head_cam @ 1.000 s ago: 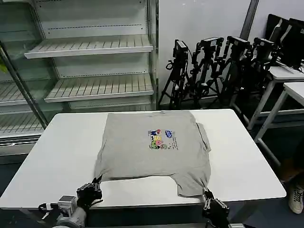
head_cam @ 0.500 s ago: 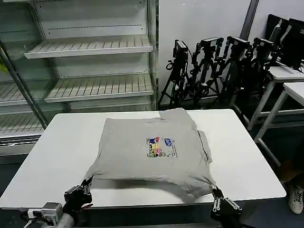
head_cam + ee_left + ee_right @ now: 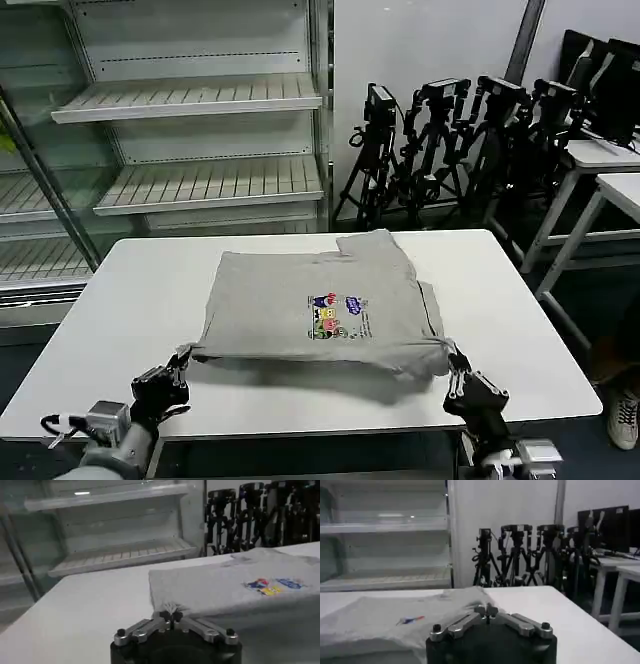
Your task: Fold and organize the clothes.
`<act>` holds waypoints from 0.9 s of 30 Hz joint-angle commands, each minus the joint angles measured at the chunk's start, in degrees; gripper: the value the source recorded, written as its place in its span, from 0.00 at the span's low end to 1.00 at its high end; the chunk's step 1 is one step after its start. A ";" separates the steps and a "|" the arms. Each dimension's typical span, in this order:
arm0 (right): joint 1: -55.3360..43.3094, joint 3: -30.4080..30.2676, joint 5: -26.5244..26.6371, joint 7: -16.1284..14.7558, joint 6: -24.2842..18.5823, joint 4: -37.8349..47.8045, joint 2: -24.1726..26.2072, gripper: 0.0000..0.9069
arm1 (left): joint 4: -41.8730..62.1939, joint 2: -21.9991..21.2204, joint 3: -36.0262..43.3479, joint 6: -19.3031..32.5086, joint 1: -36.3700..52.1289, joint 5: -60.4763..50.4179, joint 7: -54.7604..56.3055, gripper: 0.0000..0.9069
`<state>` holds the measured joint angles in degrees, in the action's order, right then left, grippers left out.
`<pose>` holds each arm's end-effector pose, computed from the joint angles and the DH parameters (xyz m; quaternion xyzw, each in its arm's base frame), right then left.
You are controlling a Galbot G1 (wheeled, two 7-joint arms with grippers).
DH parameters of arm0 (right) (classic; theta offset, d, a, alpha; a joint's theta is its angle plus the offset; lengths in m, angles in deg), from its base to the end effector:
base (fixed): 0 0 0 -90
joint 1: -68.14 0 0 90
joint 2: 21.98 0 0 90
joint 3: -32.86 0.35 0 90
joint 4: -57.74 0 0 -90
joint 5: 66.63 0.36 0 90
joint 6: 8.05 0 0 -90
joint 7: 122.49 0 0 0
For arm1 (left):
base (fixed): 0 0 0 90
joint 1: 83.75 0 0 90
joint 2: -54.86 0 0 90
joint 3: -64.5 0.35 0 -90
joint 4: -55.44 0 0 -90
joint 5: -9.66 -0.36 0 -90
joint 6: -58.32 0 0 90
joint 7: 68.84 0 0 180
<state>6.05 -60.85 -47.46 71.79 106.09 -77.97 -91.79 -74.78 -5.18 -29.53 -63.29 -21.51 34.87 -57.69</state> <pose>0.1785 -0.0166 -0.1989 0.0351 -0.9957 0.0010 0.0852 0.1997 0.0754 -0.2093 -0.0330 -0.9804 -0.0731 0.1800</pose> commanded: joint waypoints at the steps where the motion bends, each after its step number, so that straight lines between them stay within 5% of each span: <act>1: -15.94 -3.05 3.63 0.31 1.76 11.42 2.94 0.00 | 11.03 5.37 6.92 0.46 14.08 -0.74 -0.12 0.03; 27: -28.26 -10.19 -2.37 -2.55 3.52 29.04 1.70 0.00 | 21.53 2.73 18.40 1.54 24.72 -6.58 -0.05 0.03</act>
<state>-18.12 -69.16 -48.43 69.63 109.49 -54.40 -90.30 -56.31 -2.04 -14.69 -61.87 -0.49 29.66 -57.76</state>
